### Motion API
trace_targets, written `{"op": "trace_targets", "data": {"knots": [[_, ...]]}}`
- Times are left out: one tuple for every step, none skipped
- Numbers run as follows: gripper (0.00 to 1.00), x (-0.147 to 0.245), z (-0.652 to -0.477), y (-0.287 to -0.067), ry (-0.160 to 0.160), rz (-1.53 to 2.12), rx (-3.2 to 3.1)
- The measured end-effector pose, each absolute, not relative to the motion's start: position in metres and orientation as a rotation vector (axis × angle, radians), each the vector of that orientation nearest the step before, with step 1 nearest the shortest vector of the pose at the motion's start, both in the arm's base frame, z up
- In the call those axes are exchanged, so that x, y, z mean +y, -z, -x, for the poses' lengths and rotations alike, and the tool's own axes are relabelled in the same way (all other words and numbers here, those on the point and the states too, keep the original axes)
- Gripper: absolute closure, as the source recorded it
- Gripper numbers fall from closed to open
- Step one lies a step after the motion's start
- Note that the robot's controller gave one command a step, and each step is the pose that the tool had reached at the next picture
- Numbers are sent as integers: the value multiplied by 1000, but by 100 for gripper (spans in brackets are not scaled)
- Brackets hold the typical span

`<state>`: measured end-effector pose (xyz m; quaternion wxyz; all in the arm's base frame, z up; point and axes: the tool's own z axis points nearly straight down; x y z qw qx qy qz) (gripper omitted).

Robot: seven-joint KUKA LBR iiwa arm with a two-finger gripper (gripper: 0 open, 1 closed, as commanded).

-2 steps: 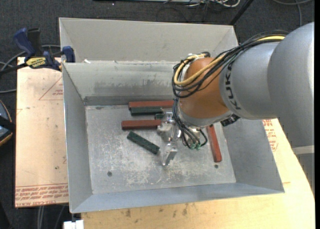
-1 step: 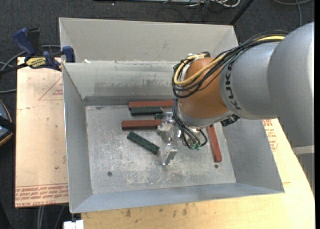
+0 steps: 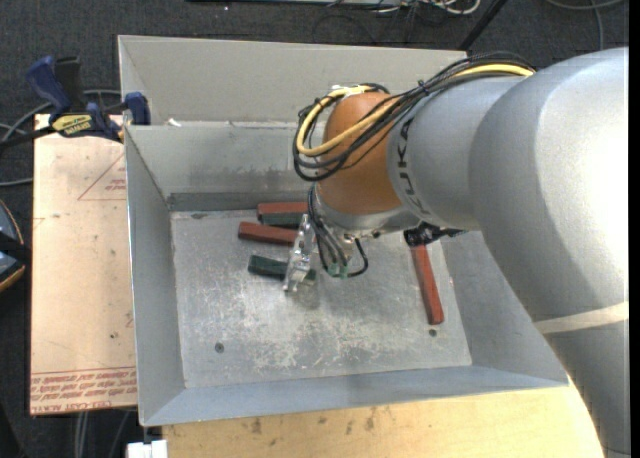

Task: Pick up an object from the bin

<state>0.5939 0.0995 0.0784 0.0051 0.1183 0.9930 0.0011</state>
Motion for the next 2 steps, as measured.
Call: {"op": "trace_targets", "data": {"knots": [[100, 100, -594, -78, -3, -370, 3109], [100, 114, -580, -230, -3, -308, 3121]]}}
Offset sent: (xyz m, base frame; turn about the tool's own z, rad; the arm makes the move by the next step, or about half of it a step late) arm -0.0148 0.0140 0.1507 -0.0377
